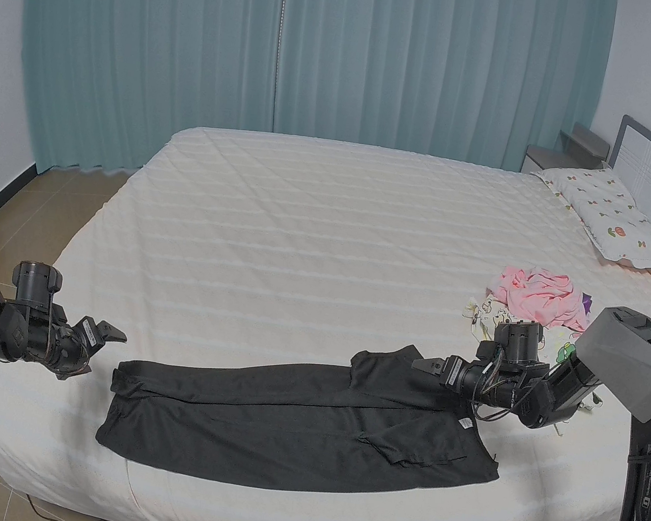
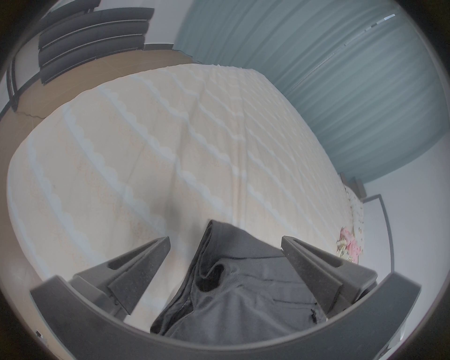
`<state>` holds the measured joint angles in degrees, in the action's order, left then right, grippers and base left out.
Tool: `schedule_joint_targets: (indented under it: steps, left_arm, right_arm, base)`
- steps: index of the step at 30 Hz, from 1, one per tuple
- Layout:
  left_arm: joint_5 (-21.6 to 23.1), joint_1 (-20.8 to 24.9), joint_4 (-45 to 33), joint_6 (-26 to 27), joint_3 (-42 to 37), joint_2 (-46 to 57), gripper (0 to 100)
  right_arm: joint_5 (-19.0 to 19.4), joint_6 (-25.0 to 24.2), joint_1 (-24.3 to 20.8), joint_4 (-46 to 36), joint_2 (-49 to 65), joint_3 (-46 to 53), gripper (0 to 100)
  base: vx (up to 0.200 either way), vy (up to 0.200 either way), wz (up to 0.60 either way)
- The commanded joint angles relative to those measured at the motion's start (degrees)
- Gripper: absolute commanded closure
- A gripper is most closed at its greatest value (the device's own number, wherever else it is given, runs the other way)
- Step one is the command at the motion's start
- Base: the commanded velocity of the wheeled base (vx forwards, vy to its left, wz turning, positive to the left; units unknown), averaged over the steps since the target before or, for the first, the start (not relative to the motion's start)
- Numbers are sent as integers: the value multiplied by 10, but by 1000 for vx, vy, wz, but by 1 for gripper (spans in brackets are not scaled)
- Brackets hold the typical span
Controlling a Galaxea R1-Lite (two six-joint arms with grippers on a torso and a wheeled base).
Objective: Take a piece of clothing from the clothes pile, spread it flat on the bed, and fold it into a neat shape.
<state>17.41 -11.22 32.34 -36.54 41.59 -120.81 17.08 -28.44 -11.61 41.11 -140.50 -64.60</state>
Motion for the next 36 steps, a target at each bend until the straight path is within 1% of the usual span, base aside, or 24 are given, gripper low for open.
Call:
schedule_joint_targets:
  steps: [1,8,19,21,22,28,30,31,36]
  left_arm:
    - [0,1,2,-5,10,-29,0]
    - [1,1,3,-4,4,-31,0]
    - [0,3,3,-1,-2,-32,0]
    - [0,3,2,-1,-3,-32,0]
    - [-1,3,3,-1,-5,-32,0]
    - [-1,5,2,-1,-14,-32,0]
    - [-1,4,2,-1,-19,-32,0]
    - [-1,4,2,-1,-20,-32,0]
    - [0,5,2,-4,-26,-29,0]
  right_arm:
    - [-7,1,3,-4,-28,-15,100]
    - [-8,0,3,2,-28,-7,100]
    - [2,-1,17,6,48,72,100]
    - [7,1,18,6,63,89,100]
    - [16,3,19,6,73,103,100]
    - [20,7,20,8,73,121,100]
    - [21,9,20,20,73,134,100]
    - [21,9,20,21,73,136,0]
    - [17,10,21,26,75,150,0]
  base:
    - [0,0,0]
    - [0,0,0]
    - [0,0,0]
    - [0,0,0]
    - [0,0,0]
    - [0,0,0]
    - [0,0,0]
    - [0,0,0]
    - [0,0,0]
